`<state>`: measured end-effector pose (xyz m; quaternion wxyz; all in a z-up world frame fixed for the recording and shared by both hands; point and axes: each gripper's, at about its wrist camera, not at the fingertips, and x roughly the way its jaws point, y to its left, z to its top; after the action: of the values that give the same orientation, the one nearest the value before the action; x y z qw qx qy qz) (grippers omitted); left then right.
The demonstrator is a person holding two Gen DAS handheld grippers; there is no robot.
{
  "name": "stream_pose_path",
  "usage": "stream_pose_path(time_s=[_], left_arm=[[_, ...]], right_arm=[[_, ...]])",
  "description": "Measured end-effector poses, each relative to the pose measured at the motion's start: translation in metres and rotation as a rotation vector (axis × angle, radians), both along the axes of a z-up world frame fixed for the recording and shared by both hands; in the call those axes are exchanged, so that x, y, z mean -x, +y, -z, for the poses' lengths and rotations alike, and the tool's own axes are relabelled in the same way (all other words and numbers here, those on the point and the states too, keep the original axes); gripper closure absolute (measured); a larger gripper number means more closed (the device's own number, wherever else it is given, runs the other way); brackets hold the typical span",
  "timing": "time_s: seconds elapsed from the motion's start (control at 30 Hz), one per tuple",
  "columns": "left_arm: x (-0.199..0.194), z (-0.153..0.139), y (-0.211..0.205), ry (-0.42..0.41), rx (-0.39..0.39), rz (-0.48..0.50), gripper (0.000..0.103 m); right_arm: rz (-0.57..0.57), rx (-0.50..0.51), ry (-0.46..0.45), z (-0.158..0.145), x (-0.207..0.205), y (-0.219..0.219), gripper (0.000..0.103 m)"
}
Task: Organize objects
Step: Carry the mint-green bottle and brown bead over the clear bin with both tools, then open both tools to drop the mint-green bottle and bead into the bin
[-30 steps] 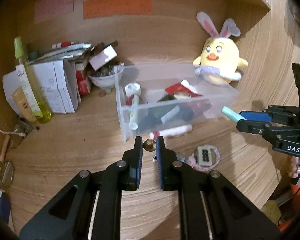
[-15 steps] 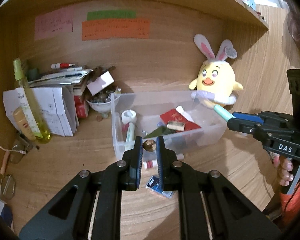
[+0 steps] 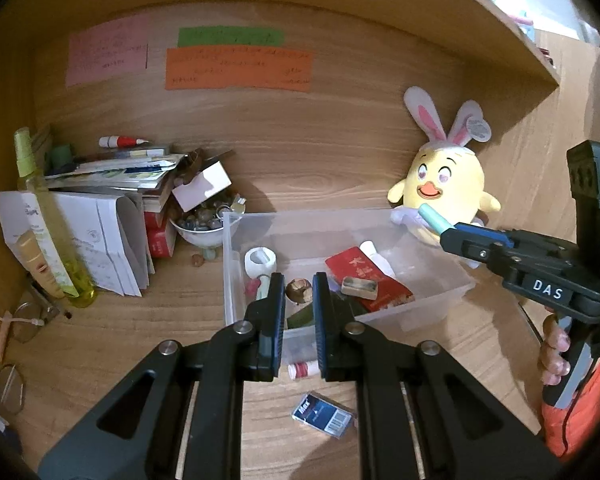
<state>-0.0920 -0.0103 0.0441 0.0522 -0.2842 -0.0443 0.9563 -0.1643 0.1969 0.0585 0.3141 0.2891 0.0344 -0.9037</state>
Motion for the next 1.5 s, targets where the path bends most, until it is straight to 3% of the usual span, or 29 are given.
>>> stream_pose_path(time_s=[0.37,0.7,1.03,1.13,1.2,1.5], left_arm=[[0.036,0.026,-0.005,-0.095,-0.055,0.003,0.090],[0.058,0.047,-0.004,-0.160,-0.051,-0.005,0.090],[0.059,0.049,-0.004,-0.165,-0.049,-0.001,0.090],[0.058,0.048,-0.006,-0.166,-0.060,-0.006,0.081],[0.055,0.046,-0.008,-0.161,-0.065,-0.010,0.075],[0.027,0.029,-0.010,-0.121,-0.047,-0.009,0.044]], right_arm=[[0.027,-0.050,-0.081,0.031,0.036,-0.020,0.081],[0.065,-0.104,-0.135,0.053,0.056,-0.022,0.081],[0.071,-0.131,-0.160,0.062,0.060,-0.028,0.081],[0.067,-0.134,-0.162,0.061,0.058,-0.027,0.078],[0.065,-0.127,-0.157,0.058,0.055,-0.027,0.069],[0.052,-0.089,-0.091,0.035,0.030,-0.023,0.047]])
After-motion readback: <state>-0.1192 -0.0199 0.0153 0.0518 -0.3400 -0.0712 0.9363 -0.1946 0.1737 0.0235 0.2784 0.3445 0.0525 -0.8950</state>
